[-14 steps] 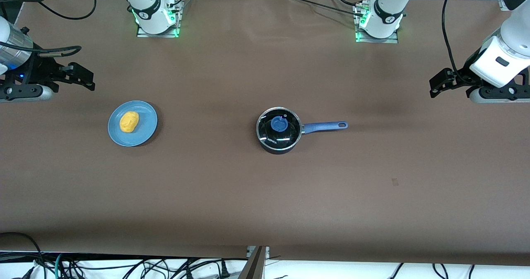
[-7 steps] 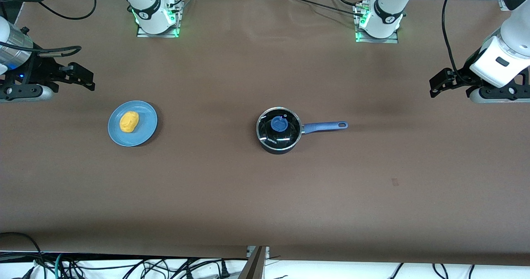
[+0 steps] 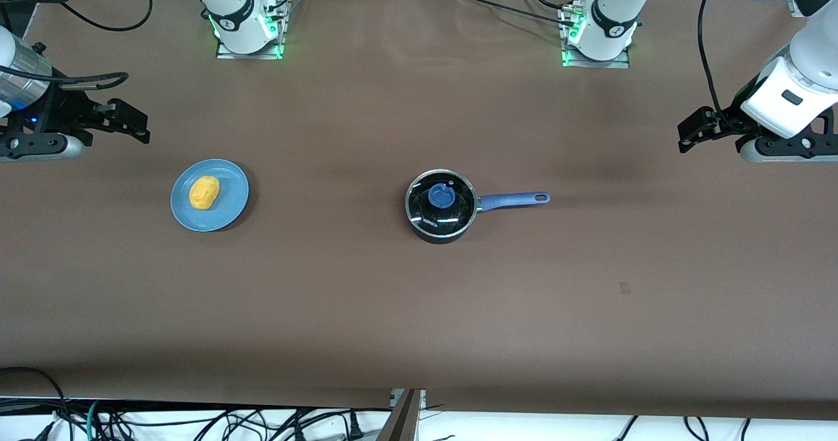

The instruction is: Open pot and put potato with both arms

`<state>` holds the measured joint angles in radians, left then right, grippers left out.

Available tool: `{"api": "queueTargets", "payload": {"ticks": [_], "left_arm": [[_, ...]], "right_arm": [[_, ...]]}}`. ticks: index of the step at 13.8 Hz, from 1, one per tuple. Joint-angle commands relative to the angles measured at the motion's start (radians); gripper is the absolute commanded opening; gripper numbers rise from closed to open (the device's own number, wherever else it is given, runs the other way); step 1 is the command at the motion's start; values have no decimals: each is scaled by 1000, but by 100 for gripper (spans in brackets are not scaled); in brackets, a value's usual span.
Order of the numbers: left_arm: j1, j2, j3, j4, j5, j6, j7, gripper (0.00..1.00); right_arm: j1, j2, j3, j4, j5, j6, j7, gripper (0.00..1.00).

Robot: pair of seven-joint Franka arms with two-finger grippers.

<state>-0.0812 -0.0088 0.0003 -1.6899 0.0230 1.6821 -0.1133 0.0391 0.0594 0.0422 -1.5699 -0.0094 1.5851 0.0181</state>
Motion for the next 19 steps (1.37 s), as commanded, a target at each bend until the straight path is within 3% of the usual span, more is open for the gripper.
{"api": "queueTargets", "payload": {"ticks": [1,7,14,17,19], "left_arm": [[8,6,-2,12,-35,-12,-3,100],[83,16,7,-13,-40,-10,35,100],[81,27,4,-17,-41,-10,32,100],[64,53,-12,-19,-61,-10,-34,100],[60,90,-63,-11,-127,-7,-141,100]], "right_arm": [[-7,13,4,30,-3,-13,-15,100],[-7,19,4,33,0,-14,-1,100],[-8,20,1,30,-11,-8,-10,100],[-31,49,-2,28,-15,-1,-9,100],[-34,88,-2,27,-61,4,0,100]]}}
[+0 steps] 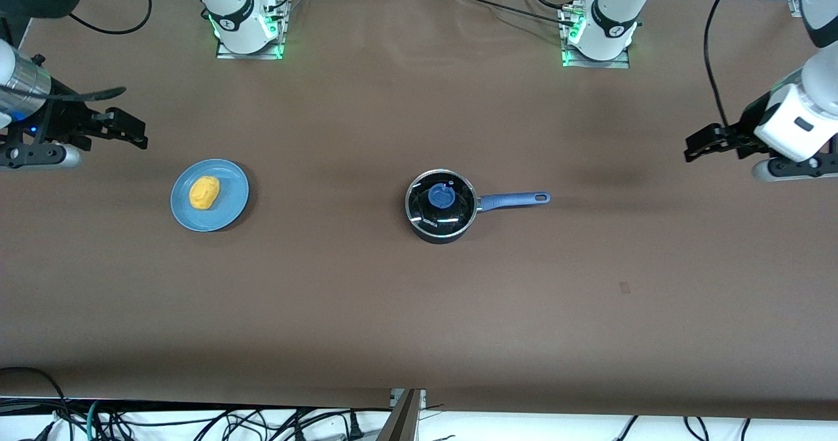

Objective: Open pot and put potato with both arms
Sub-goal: 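Reach the left gripper to the lid knob while the right gripper reaches the potato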

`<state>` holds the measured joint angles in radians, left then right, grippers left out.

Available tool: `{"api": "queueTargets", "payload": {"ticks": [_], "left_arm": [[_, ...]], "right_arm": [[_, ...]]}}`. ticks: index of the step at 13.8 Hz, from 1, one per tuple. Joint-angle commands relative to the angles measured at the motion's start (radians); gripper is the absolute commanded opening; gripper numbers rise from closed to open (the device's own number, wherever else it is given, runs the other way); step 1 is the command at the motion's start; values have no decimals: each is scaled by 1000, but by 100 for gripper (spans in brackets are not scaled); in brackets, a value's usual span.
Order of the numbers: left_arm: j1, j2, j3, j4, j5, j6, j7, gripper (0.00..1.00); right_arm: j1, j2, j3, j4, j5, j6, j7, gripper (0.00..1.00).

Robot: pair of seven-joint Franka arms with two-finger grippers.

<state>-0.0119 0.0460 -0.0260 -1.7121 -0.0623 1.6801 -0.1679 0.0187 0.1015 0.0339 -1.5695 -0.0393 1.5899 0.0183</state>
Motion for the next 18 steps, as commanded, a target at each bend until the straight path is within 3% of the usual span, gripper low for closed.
{"api": "queueTargets", "payload": {"ticks": [1,5,8,10,13,16,18], "left_arm": [[-10,55,-84,14,-45,4,-135,100],[-11,144,-289,35,-48,104,-417,100],[-40,241,-432,46,-30,261,-644,100],[-123,300,-434,46,-15,341,-691,100],[-244,386,-433,55,108,392,-758,100],[-308,498,-431,124,248,418,-835,100],[-316,560,-431,179,271,418,-890,100]], "right_arm": [[-29,70,4,26,-28,4,-1,100],[-65,187,4,26,-39,59,-8,100],[-78,305,4,25,-24,143,31,100],[-92,371,4,19,1,195,130,100],[-77,402,6,-18,13,205,219,100],[-78,402,6,-108,12,286,220,100],[-80,402,6,-153,13,320,221,100]]}}
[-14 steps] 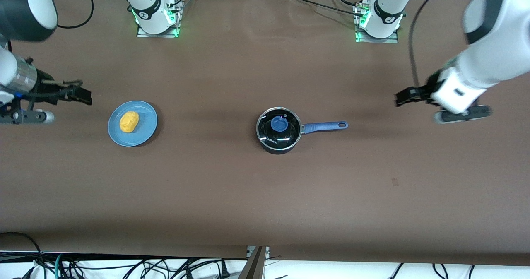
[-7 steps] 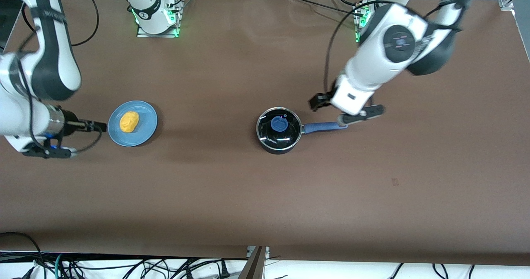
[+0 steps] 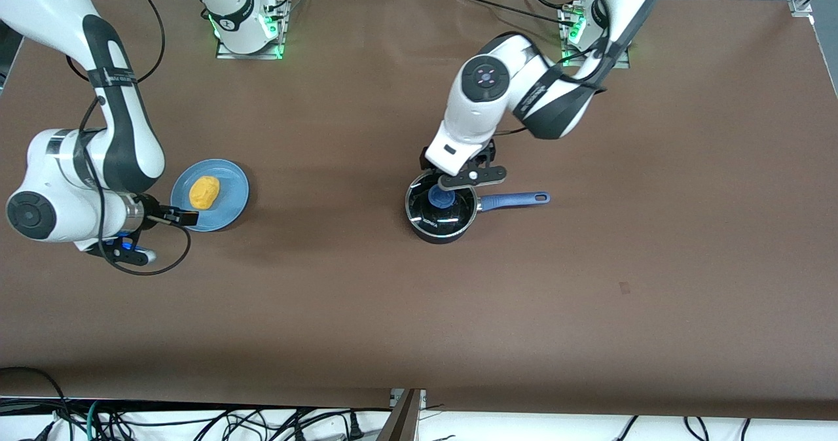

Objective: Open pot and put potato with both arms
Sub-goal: 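Reach the left gripper to the lid knob while the right gripper reaches the potato, then grasp the lid knob with the left gripper while the right gripper grasps the potato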

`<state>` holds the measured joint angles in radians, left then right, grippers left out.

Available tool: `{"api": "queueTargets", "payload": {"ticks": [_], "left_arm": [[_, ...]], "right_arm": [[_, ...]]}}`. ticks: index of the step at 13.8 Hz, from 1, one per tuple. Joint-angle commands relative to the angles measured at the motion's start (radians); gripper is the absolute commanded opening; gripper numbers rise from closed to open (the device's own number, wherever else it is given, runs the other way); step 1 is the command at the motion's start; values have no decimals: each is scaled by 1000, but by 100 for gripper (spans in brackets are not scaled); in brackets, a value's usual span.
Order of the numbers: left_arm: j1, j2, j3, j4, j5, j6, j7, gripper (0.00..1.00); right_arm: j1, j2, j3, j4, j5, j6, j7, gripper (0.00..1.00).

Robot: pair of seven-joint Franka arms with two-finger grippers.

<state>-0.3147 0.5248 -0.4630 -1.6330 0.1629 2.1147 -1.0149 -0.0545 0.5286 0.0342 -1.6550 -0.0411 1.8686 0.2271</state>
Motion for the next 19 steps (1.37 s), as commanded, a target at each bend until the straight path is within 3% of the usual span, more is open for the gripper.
{"api": "queueTargets", "payload": {"ticks": [1,6,11,16,17,19], "left_arm": [[-21,101,6,122,49,-16,-45,100],[-30,184,18,188,90,-15,-48,100],[-30,187,29,191,89,-7,-48,100],[-43,213,38,205,89,7,-48,99],[-43,213,40,206,89,7,-48,93],[-43,213,40,206,89,7,-45,84]], "right_arm": [[-5,-25,6,-92,14,58,37,100],[-7,-27,4,-177,9,118,61,100],[-10,-25,4,-244,7,156,61,100],[-11,-24,-2,-319,7,282,61,99],[-13,-22,0,-321,7,287,61,97],[-13,-24,0,-321,7,284,61,74]]}}
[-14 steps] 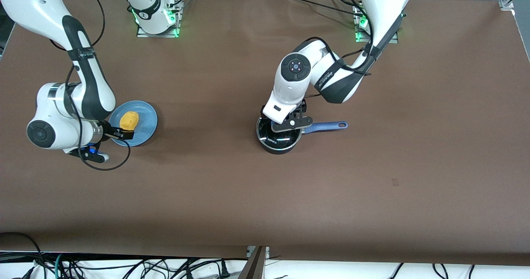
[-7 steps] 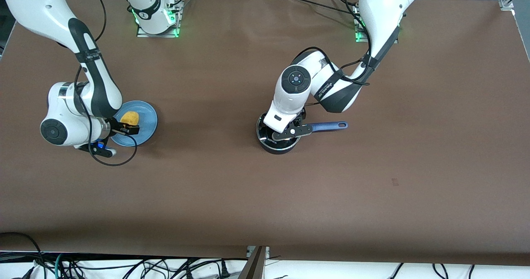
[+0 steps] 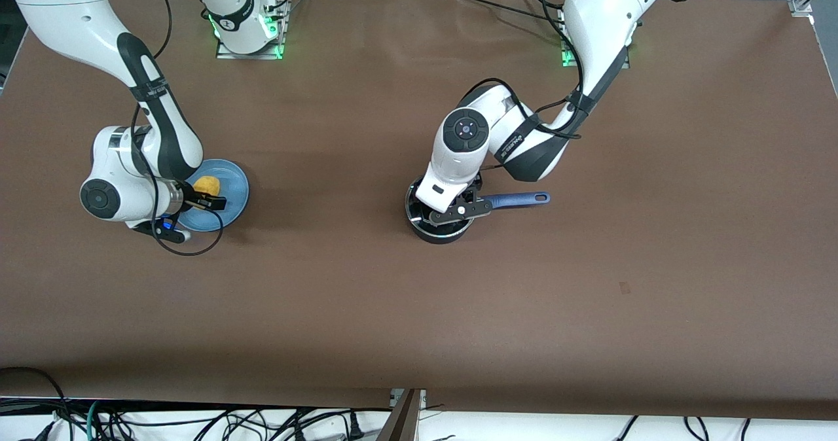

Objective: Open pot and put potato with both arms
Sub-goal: 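Grasp the lid knob with the left gripper while the right gripper grasps the potato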

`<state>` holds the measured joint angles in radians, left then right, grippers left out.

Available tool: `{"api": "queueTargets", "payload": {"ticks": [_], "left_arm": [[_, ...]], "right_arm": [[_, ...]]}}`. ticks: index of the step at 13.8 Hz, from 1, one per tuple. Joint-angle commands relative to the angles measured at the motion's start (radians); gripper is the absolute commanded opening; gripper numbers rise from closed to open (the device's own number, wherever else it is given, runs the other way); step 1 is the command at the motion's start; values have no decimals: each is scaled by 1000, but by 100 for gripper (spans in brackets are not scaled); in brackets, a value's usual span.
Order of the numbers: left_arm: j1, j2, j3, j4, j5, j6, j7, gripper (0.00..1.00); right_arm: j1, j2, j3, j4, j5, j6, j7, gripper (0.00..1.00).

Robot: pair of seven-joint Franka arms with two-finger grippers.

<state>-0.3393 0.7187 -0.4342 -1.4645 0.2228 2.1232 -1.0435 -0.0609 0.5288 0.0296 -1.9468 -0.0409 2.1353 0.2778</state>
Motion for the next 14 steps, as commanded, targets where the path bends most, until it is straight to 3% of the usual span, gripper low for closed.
{"api": "queueTargets", "payload": {"ticks": [1,2,4,5,7,9,10,11,14], "left_arm": [[-18,21,11,38,29,-2,-12,71],[-18,27,11,41,29,-2,-9,59],[-20,34,11,52,29,-2,-9,53],[-21,36,11,56,29,-2,-9,51],[-24,35,12,58,29,-2,-9,46],[-24,31,11,79,29,-12,-9,35],[-24,27,11,94,30,-31,-7,12],[-24,19,8,104,30,-51,-9,0],[-24,-30,2,102,33,-74,-9,0]], "right_arm": [[-7,-24,4,-29,7,12,11,63],[-7,-24,4,-26,7,9,8,55],[-5,-29,6,-18,7,-9,9,40],[-5,-32,7,-15,7,-12,11,38],[-5,-42,10,15,7,-14,-8,38],[0,-65,19,61,3,-46,-28,38],[1,-76,51,106,3,-85,-31,38],[1,-78,90,162,3,-139,-25,38],[6,-76,176,305,10,-276,-8,38]]}}
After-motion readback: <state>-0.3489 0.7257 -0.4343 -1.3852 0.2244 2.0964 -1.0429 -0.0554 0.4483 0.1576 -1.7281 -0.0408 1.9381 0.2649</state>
